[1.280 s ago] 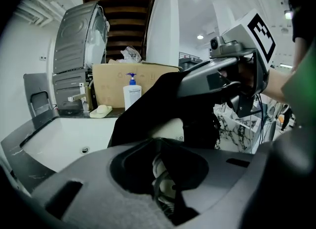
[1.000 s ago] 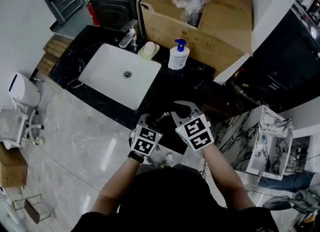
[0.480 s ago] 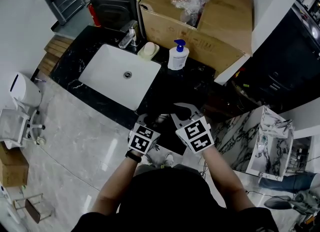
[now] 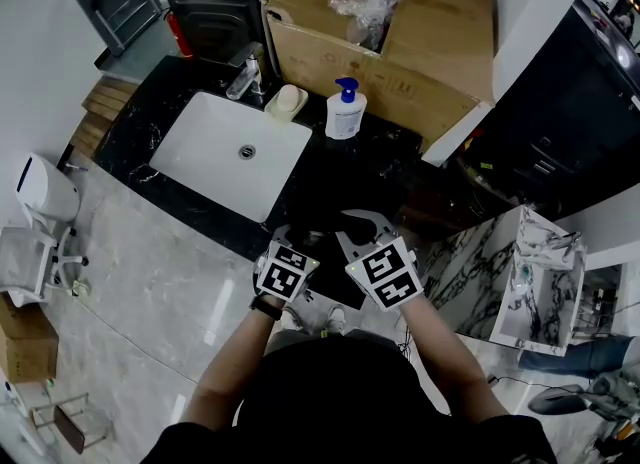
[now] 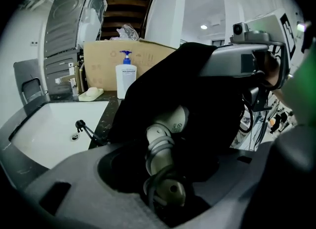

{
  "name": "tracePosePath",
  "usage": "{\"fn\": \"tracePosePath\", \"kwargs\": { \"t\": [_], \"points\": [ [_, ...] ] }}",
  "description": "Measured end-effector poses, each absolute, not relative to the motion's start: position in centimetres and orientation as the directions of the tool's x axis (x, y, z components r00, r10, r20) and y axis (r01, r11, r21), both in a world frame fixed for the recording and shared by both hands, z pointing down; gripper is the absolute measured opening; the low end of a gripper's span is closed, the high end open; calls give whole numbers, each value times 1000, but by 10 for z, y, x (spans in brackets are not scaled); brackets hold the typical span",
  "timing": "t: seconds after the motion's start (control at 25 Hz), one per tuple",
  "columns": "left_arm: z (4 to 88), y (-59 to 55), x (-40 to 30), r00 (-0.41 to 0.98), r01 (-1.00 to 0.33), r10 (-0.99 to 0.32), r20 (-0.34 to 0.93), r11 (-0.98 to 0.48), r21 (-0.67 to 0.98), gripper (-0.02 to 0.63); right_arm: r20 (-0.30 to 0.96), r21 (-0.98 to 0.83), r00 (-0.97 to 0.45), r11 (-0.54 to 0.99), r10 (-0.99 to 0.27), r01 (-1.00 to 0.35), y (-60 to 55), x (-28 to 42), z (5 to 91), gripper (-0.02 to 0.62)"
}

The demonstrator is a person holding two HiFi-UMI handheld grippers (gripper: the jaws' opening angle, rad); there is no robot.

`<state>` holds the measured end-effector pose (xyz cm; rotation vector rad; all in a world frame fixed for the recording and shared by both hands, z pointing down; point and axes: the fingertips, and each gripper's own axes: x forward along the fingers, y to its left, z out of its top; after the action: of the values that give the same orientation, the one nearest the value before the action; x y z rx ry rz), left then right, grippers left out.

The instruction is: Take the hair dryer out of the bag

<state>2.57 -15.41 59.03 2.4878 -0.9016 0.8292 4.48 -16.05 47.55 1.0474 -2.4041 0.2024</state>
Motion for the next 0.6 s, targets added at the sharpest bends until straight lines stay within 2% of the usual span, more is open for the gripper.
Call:
{"fn": "tracePosePath", "kwargs": {
  "t": [0.32,0.4,0.6],
  "points": [
    [599,-150,31,636,-653,-396,662,-734,188,227,509,57,-574,691,-641,-721,-159,49,479,31],
    [606,-147,35,637,-633,-359,682,-748,197,267,513,58,-574,692,-639,-719,-158,49,480,31],
    [617,-149,36,618,-635,-344,707,-748,191,268,519,51,-576,695,-632,-717,-155,48,485,31]
  ]
}}
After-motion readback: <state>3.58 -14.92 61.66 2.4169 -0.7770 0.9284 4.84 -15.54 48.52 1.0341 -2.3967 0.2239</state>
